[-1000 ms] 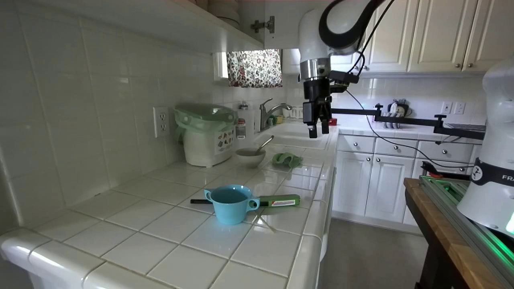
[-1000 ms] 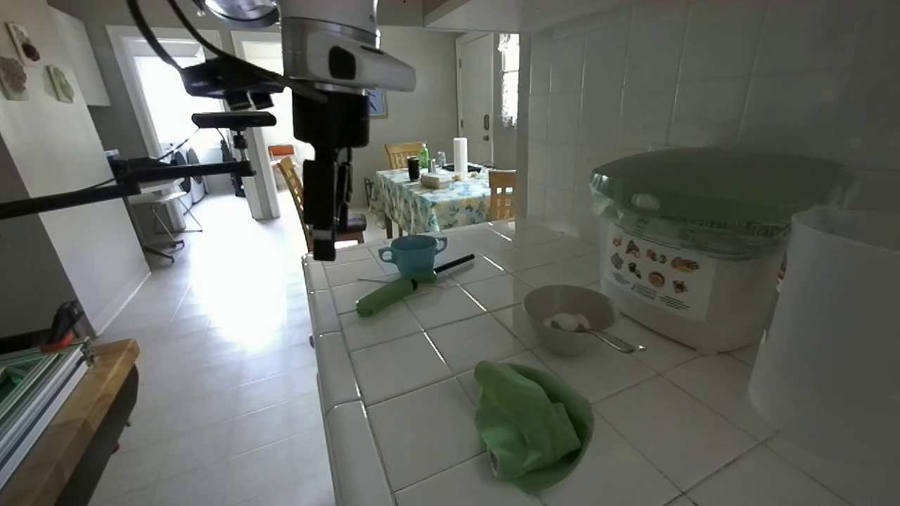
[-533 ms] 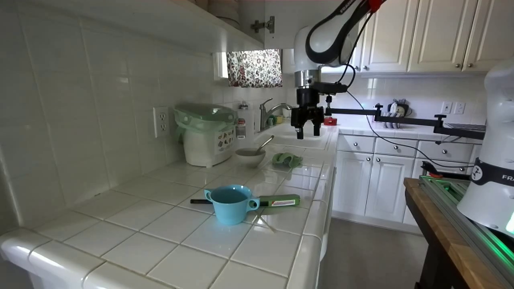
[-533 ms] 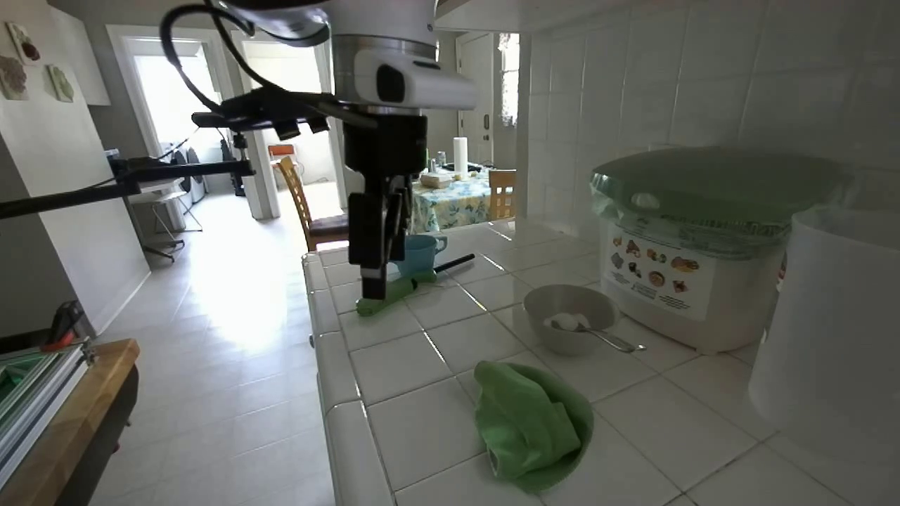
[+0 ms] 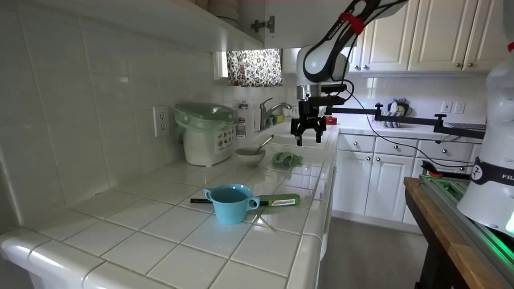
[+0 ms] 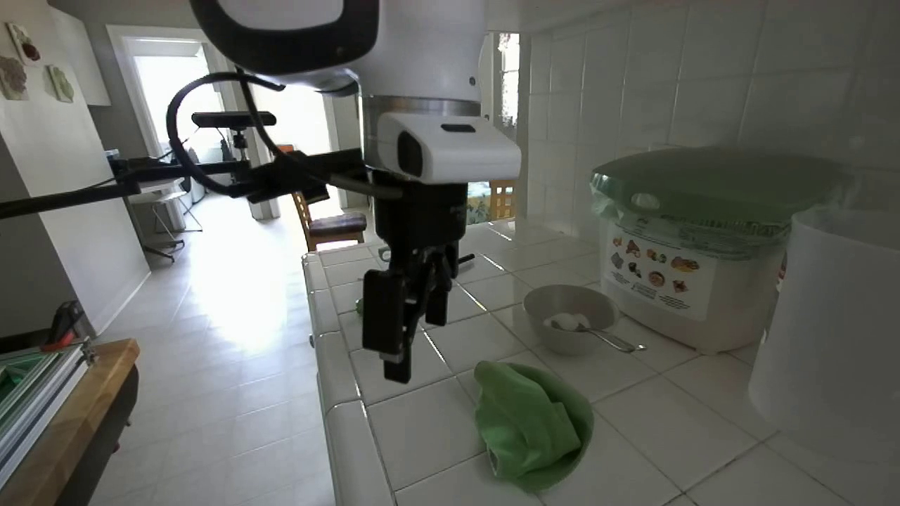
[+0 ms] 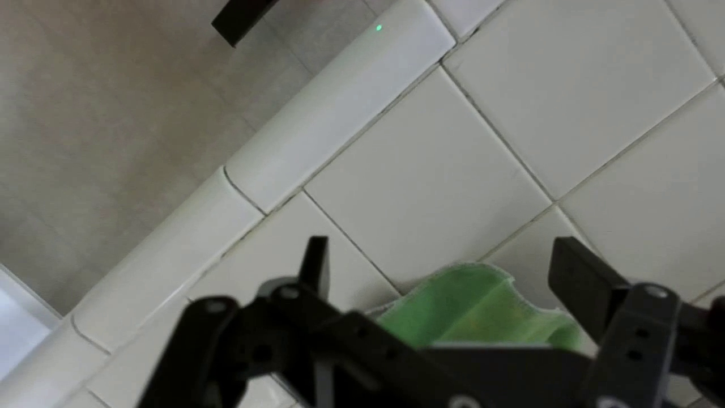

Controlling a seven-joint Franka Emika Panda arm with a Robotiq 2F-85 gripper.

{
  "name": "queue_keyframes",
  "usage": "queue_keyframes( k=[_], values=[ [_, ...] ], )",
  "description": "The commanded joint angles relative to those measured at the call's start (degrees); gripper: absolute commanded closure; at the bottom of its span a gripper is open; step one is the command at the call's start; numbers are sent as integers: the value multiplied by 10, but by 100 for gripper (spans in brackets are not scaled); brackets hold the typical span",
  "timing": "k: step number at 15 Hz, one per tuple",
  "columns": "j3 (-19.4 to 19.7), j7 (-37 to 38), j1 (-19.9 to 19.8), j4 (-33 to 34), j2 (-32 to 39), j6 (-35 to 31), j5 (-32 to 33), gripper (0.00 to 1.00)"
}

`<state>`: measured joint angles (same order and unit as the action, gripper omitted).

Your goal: Use the green cloth to wipe the surface

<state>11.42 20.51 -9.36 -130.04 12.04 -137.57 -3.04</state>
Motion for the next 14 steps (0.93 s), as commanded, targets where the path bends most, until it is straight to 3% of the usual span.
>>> queue_keyframes(
  k=[1,7,14],
  values=[
    [16,39,-1,19,34,-18,-7,0],
    [33,55,-15,50,84,-43,-43,0],
    [22,37,-25,75,103,-83,-102,0]
  ],
)
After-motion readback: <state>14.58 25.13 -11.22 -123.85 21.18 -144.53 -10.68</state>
